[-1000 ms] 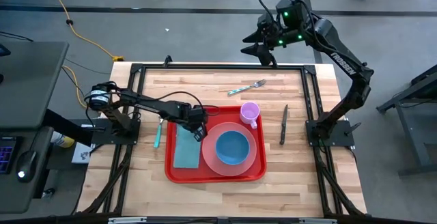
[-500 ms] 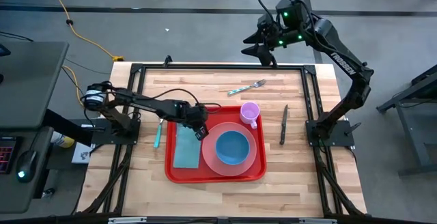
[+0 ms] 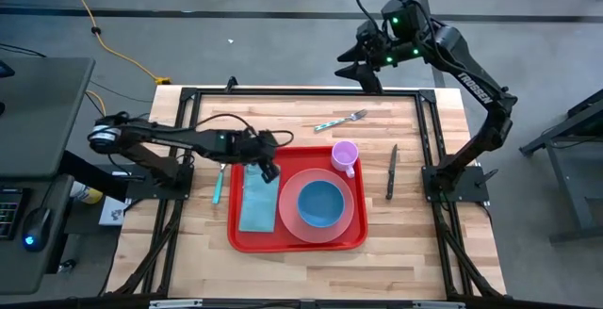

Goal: Set up tray
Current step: Put the black knife on top of the blue napkin

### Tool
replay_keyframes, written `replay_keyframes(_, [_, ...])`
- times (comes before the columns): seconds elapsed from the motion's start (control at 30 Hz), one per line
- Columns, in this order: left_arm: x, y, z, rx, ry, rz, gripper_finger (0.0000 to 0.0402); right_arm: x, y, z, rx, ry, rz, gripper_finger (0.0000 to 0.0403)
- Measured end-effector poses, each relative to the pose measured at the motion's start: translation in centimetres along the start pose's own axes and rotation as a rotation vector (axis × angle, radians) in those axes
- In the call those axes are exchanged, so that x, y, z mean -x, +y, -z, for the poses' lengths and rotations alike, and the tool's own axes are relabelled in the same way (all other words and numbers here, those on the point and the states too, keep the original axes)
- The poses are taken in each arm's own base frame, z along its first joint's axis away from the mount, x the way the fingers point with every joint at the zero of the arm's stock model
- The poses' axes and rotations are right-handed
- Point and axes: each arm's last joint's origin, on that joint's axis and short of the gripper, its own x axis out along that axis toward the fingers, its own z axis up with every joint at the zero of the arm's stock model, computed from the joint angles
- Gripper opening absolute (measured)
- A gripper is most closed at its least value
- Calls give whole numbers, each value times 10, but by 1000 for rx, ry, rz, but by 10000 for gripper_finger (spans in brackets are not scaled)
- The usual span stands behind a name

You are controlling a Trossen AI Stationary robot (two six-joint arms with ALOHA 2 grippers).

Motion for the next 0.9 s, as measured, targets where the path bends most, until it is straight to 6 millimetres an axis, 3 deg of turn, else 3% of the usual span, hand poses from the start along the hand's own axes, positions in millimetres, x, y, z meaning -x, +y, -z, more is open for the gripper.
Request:
replay_keyframes(0.3, [45,32,-9,-59,-98,-5,53,0,0,8,-30,74,-1,239])
replay_keyframes(0.43, [67,51,-3,-45,-108,-94,53,2,1,18,-76,175,21,239])
replay_keyframes(0.63, [98,79,13,-66,-83,-206,53,5,-3,31,-135,320,215,239])
replay_keyframes(0.9, [137,102,32,-87,-149,-220,53,17,-2,56,-313,575,503,239])
